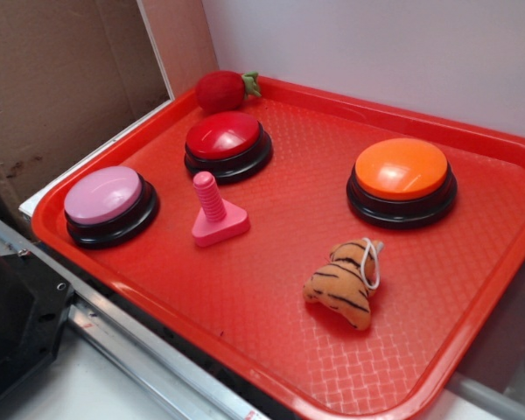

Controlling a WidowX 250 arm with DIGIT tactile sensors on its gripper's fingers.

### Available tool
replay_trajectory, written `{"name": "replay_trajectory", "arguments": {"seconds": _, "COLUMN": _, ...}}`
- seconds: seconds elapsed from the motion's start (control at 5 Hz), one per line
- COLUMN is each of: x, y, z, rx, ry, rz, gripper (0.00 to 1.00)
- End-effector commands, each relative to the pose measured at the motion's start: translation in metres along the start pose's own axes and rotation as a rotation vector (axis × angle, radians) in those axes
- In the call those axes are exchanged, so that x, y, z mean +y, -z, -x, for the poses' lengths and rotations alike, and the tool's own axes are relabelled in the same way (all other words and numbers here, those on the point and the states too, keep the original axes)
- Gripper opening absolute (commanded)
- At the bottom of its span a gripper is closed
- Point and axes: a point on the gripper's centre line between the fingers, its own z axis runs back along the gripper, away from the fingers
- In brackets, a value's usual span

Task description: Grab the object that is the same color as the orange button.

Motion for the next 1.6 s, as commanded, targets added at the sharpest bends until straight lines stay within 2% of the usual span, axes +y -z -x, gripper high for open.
{"name": "replay_trajectory", "arguments": {"seconds": 0.0, "x": -0.103, "y": 0.025, "z": 0.013, "rx": 0.013, "ry": 0.206, "rz": -0.014, "gripper": 1.00}}
{"name": "replay_trajectory", "arguments": {"seconds": 0.2, "x": -0.117, "y": 0.071, "z": 0.038, "rx": 0.092, "ry": 0.218, "rz": -0.007, "gripper": 1.00}}
{"name": "replay_trajectory", "arguments": {"seconds": 0.4, "x": -0.120, "y": 0.118, "z": 0.048, "rx": 0.148, "ry": 0.255, "rz": 0.064, "gripper": 1.00}}
{"name": "replay_trajectory", "arguments": {"seconds": 0.6, "x": -0.126, "y": 0.168, "z": 0.045, "rx": 0.189, "ry": 0.304, "rz": 0.063, "gripper": 1.00}}
{"name": "replay_trajectory", "arguments": {"seconds": 0.8, "x": -0.128, "y": 0.177, "z": 0.033, "rx": 0.150, "ry": 0.317, "rz": 0.084, "gripper": 1.00}}
{"name": "replay_trajectory", "arguments": {"seconds": 1.4, "x": -0.123, "y": 0.194, "z": 0.005, "rx": 0.157, "ry": 0.339, "rz": 0.131, "gripper": 1.00}}
